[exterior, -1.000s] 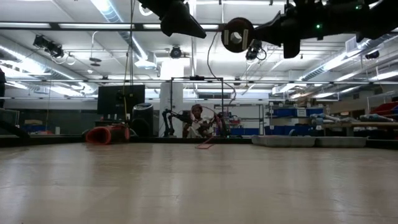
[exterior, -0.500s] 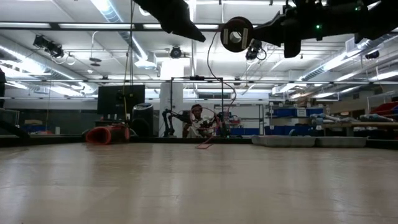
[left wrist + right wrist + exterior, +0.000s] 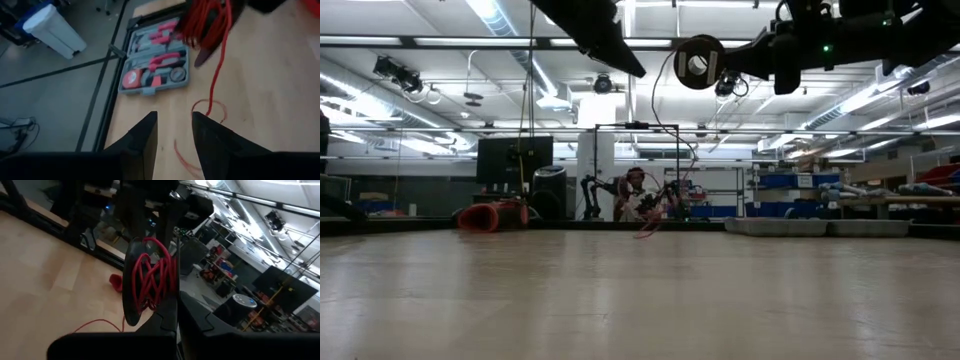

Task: Coil cords
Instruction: Uncoil the red wire from the black spool

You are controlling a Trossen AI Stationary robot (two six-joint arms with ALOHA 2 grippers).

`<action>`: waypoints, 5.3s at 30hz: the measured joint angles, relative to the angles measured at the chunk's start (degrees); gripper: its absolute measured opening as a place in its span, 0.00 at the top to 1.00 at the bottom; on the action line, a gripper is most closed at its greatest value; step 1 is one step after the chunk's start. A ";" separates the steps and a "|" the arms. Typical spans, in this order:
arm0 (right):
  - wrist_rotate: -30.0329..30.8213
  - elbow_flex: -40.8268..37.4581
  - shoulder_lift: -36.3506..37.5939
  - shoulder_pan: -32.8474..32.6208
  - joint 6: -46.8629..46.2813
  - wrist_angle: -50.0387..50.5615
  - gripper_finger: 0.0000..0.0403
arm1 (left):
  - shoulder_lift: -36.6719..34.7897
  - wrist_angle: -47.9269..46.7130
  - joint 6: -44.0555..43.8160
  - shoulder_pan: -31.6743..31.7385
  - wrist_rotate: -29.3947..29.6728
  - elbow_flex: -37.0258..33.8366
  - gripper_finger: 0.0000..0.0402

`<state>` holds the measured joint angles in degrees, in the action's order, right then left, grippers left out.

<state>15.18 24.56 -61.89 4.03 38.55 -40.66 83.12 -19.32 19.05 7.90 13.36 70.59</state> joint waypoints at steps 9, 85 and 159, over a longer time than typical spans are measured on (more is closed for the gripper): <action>-3.91 0.02 -0.02 2.17 1.48 -4.29 1.00 | 0.34 3.26 2.31 0.72 -0.17 0.00 0.69; -8.23 0.17 -3.71 3.54 -1.27 -6.56 1.00 | 9.49 8.62 9.39 -2.41 -4.11 5.66 0.98; -2.58 5.51 -20.15 -1.72 -33.39 -2.57 0.99 | 5.10 7.21 12.26 -1.71 3.11 5.77 1.00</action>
<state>12.60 30.06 -82.04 2.31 5.15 -43.22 88.23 -12.10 31.31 6.20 16.48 76.36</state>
